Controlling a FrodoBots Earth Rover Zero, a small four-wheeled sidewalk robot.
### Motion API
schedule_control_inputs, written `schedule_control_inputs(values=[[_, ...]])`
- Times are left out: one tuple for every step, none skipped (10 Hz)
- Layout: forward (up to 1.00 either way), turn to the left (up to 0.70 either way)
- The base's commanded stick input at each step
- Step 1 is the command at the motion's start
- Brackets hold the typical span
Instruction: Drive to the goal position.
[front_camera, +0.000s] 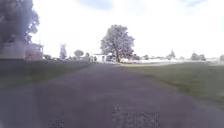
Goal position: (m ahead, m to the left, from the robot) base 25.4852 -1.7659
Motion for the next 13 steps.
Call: schedule_control_inputs(values=[[0.70,0.00],[0.70,0.00],[0.70,0.00],[0.70,0.00],[0.70,0.00],[0.70,0.00],[0.70,0.00],[0.70,0.00],[0.70,0.00],[0.70,0.00],[0.70,0.00],[0.70,0.00],[0.70,0.00]])
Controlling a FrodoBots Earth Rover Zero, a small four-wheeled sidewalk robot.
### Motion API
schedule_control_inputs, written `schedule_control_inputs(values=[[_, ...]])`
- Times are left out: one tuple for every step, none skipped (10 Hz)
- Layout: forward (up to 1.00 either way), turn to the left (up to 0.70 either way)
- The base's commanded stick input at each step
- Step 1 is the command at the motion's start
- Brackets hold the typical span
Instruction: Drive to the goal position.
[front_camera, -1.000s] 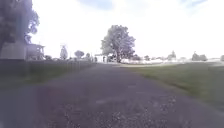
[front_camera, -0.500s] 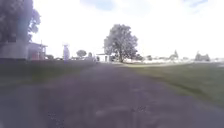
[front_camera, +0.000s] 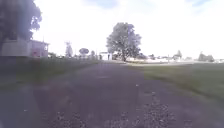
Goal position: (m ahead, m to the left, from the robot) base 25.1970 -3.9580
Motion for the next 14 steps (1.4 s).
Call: schedule_control_inputs(values=[[0.70,0.00],[0.70,0.00],[0.70,0.00],[0.70,-0.24],[0.70,-0.24],[0.70,-0.24],[0.70,-0.23],[0.70,-0.21],[0.70,-0.21],[0.70,-0.22],[0.70,-0.22],[0.70,-0.22],[0.70,-0.23],[0.70,-0.23]])
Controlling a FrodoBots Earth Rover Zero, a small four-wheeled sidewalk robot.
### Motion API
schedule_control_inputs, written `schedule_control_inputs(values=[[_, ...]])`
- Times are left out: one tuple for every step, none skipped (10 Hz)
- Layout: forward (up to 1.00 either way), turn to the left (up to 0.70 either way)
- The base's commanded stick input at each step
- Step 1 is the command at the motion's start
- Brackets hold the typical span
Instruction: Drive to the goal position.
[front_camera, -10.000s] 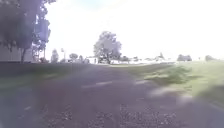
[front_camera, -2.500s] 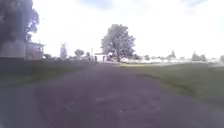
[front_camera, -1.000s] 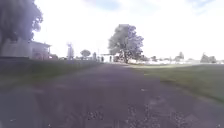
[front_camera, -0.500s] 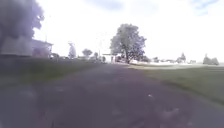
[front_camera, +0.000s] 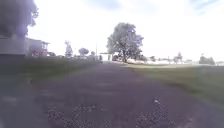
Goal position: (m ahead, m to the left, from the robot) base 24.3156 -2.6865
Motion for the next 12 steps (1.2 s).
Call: schedule_control_inputs(values=[[0.70,-0.23],[0.70,-0.23],[0.70,-0.23],[0.70,-0.23],[0.70,-0.23],[0.70,-0.23],[0.70,-0.23],[0.70,-0.23],[0.70,-0.23],[0.70,-0.10],[0.70,-0.03],[0.70,0.00]])
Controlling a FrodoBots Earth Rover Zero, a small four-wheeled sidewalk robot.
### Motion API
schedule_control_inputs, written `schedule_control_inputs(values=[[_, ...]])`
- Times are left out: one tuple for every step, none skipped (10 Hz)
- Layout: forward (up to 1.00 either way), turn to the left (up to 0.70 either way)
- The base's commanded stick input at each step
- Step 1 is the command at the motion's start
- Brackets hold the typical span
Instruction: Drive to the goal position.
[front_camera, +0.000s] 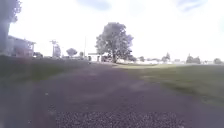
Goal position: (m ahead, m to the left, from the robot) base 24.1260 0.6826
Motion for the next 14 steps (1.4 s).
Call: schedule_control_inputs(values=[[0.70,0.00],[0.70,0.00],[0.70,0.00],[0.70,0.00],[0.70,0.00],[0.70,0.00],[0.70,0.00],[0.70,0.00],[0.70,0.00],[0.70,0.00],[0.70,0.00],[0.70,-0.07],[0.70,-0.09],[0.70,-0.11]])
